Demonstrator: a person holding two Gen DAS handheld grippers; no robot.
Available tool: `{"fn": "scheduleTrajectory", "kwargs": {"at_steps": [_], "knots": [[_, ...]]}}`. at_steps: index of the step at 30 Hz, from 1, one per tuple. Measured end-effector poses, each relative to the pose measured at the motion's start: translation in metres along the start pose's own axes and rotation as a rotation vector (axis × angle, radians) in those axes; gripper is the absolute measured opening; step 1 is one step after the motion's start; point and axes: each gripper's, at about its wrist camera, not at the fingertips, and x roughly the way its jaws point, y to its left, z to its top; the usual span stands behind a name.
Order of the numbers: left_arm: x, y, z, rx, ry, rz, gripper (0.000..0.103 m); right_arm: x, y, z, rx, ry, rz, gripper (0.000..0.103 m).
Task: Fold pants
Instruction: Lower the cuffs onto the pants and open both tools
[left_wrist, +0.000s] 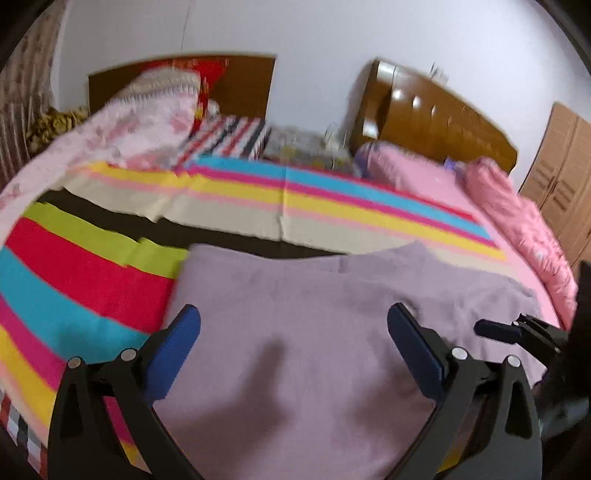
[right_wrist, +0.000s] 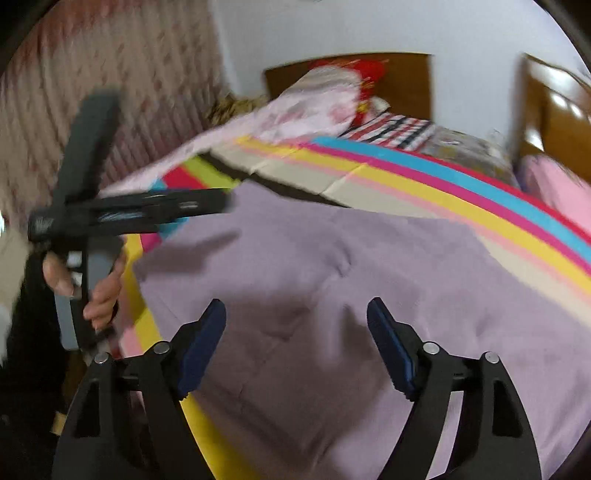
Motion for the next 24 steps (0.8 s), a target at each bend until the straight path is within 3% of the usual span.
{"fn": "scheduleTrajectory", "kwargs": {"at_steps": [4, 6, 9, 11, 14, 16, 18, 20, 23, 24], "knots": [[0.042, 0.006, 0.008, -0.026, 0.117, 0.056, 0.101, 0.045, -0.009, 0.010, -0.113, 0.146, -0.015, 0.077], [0.060, 0.019, 0.003, -0.049, 0.171, 0.093, 0.101, 0.046, -0.010, 0.008, -0.176, 0.150, 0.004, 0.078], [0.062, 0.018, -0.006, -0.013, 0.148, 0.103, 0.101, 0.039, -0.020, 0.005, -0.114, 0.151, 0.029, 0.077], [0.055, 0.013, -0.003, -0.022, 0.150, 0.121, 0.101, 0.026, -0.017, 0.009, -0.099, 0.129, -0.006, 0.078], [0.033, 0.010, 0.014, -0.034, 0.059, 0.018, 0.101, 0.011, -0.016, 0.011, -0.119, 0.075, -0.032, 0.080], [0.033, 0.009, 0.023, -0.002, 0.017, 0.065, 0.101, 0.027, -0.021, 0.007, -0.126, 0.118, -0.053, 0.081], [0.057, 0.017, 0.024, 0.013, 0.065, 0.137, 0.101, 0.041, -0.026, -0.003, -0.125, 0.148, -0.082, 0.087], [0.084, 0.034, 0.018, -0.048, 0.154, 0.117, 0.101, 0.040, -0.031, -0.002, -0.091, 0.138, -0.068, 0.088], [0.076, 0.038, 0.022, -0.079, 0.120, 0.112, 0.101, 0.021, -0.043, -0.001, -0.045, 0.097, -0.102, 0.087], [0.068, 0.037, 0.021, -0.090, 0.093, 0.157, 0.101, 0.010, -0.049, -0.001, -0.034, 0.075, -0.112, 0.087]]}}
